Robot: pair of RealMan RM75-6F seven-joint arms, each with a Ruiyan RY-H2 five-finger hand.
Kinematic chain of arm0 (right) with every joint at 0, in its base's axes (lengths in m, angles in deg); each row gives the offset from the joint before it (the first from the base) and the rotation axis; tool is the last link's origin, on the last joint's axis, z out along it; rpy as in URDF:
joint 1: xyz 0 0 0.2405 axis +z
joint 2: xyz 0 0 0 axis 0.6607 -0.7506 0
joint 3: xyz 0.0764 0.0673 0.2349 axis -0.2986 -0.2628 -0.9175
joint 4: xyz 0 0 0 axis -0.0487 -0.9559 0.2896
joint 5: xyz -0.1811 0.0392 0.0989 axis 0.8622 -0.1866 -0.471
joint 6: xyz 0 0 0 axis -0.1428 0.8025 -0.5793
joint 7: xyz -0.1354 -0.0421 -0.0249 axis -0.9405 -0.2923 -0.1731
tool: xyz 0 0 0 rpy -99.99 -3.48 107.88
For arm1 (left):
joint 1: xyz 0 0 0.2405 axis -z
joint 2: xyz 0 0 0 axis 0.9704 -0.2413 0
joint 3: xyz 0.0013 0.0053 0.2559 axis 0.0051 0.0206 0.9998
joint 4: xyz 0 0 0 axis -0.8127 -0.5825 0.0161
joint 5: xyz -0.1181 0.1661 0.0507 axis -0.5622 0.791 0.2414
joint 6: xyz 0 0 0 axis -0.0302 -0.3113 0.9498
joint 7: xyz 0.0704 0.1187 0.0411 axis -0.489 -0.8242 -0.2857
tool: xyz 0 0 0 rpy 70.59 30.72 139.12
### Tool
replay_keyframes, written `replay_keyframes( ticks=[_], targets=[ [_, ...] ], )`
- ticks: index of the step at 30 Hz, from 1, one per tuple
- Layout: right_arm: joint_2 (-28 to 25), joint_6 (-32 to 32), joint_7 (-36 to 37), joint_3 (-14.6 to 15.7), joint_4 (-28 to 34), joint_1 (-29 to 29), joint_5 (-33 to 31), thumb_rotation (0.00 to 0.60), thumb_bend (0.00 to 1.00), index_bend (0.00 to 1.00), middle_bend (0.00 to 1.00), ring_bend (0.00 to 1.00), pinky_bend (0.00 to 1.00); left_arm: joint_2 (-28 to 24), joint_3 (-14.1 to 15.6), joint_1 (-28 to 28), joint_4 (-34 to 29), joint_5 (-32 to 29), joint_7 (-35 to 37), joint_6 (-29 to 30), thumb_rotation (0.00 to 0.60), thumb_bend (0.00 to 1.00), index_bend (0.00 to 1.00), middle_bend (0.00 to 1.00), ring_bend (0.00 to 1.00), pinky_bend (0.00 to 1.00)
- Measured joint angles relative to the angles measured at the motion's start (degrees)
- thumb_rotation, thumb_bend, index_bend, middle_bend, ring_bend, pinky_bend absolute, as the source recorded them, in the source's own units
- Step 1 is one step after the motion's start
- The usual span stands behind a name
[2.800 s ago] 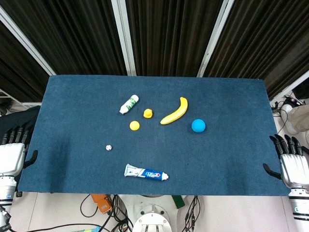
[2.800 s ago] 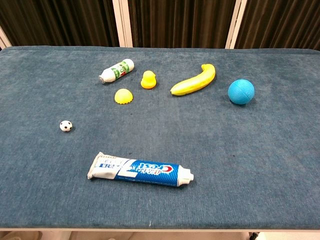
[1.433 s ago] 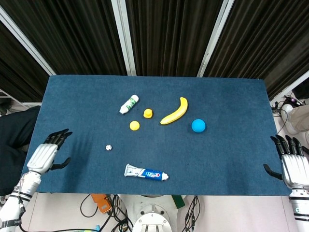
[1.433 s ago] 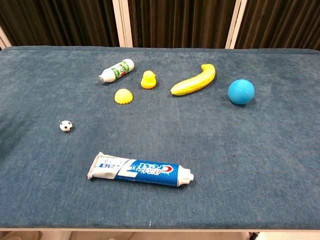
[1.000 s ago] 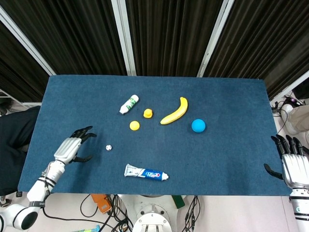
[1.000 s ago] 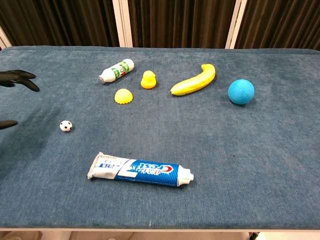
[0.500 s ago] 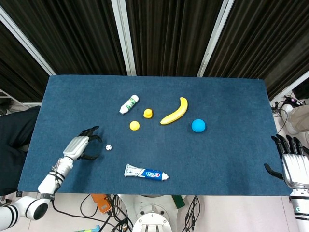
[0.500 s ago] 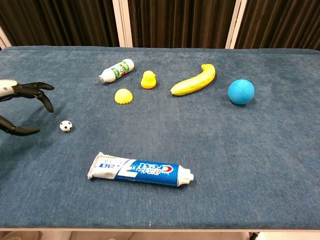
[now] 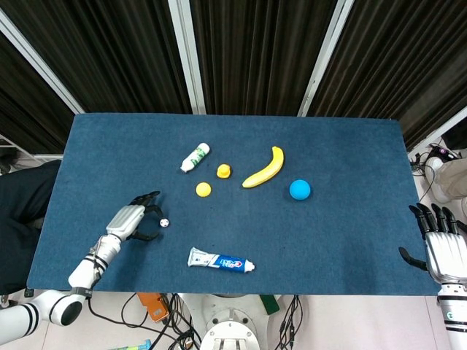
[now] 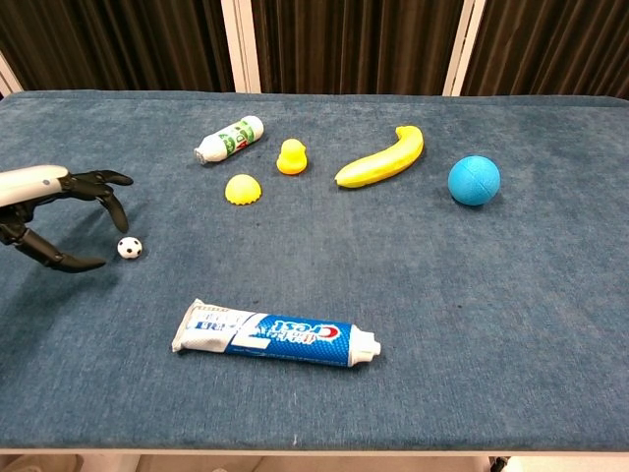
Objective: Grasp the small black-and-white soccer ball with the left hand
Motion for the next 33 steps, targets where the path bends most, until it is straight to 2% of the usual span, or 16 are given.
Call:
replay_keyframes(
  ticks=[18, 33],
  targets=[
    [-0.1, -0.2, 0.1, -0.1, 0.0, 0.1, -0.3, 0.6, 0.35, 0.17, 0.16, 0.08, 0.0, 2.4, -0.8, 3.5, 1.1, -2.2, -2.7, -3.3, 0.6, 0.24, 0.42, 0.0, 0.0, 0.06],
    [-0.1, -0.2, 0.0, -0.1, 0.0, 0.1, -0.3, 0.6, 0.35, 0.17, 0.16, 0.08, 0.0, 2.0, -1.2, 5.0, 1.1, -4.9, -6.2, -4.7, 0.6, 0.27, 0.48, 0.03, 0.0, 0.06]
  ],
)
